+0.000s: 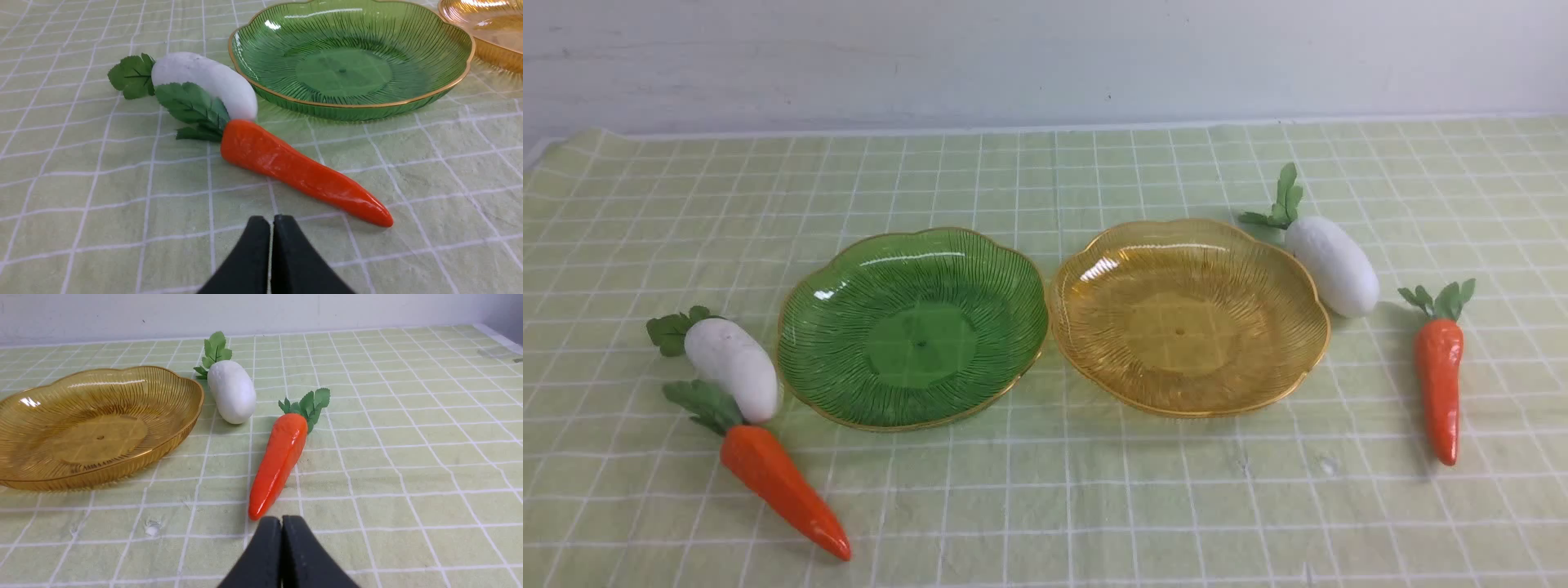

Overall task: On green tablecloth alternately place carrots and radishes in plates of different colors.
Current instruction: 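Place the white radish on the plate, then pick up the vegetable and place it in the green plate with the right gripper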

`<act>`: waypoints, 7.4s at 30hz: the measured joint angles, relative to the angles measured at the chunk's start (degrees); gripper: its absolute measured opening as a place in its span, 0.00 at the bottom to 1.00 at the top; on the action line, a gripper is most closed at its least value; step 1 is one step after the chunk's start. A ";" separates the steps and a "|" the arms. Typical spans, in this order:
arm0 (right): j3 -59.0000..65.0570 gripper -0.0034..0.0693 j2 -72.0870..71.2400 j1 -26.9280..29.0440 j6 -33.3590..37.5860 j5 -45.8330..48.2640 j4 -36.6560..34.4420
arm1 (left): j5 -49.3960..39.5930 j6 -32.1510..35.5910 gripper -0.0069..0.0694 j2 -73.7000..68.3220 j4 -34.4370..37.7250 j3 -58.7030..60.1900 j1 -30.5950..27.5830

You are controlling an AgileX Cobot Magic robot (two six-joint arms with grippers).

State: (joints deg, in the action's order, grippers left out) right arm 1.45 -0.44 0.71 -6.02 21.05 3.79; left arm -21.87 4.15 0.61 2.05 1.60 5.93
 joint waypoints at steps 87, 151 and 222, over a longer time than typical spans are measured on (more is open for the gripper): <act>-38.80 0.03 58.64 0.00 14.59 21.38 -26.45 | -27.84 -1.88 0.10 -50.06 24.66 -27.48 0.00; -106.12 0.67 117.54 -3.40 16.06 32.80 -18.12 | -24.67 -2.37 0.39 -56.46 23.59 -27.95 0.00; -95.50 0.37 109.98 -1.54 10.00 48.89 -20.93 | -21.36 -2.56 0.40 -56.46 23.54 -27.95 0.00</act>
State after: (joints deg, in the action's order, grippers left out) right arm -94.05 109.54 -0.82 3.99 69.94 -17.14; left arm -43.24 1.59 -55.84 25.59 -26.35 5.93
